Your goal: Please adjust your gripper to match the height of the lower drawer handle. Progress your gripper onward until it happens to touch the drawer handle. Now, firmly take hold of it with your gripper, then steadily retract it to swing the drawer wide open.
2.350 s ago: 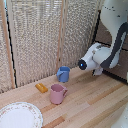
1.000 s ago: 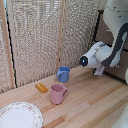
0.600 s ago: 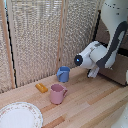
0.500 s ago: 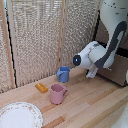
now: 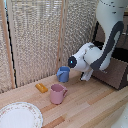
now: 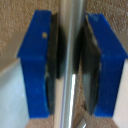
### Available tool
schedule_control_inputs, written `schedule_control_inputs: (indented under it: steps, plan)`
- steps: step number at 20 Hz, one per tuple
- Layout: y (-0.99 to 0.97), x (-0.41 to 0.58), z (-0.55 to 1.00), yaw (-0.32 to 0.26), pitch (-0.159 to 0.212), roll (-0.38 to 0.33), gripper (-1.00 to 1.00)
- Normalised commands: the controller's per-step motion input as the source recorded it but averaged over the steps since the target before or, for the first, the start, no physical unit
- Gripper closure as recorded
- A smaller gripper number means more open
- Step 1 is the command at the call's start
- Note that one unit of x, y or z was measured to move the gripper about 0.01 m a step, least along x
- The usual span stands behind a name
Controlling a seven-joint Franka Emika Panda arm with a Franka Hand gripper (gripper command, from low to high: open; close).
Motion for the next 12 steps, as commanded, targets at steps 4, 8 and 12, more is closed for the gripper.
schedule_control_inputs:
  steps: [4, 8, 12]
  plan:
    - [0.02, 0.051, 0.58, -0.05, -0.084, 0.117, -1.0]
    - [0.21, 0.0, 0.47, -0.122, -0.133, 0.19, -1.0]
    - [0.36, -0.015, 0.33, -0.166, -0.143, 0.228, -1.0]
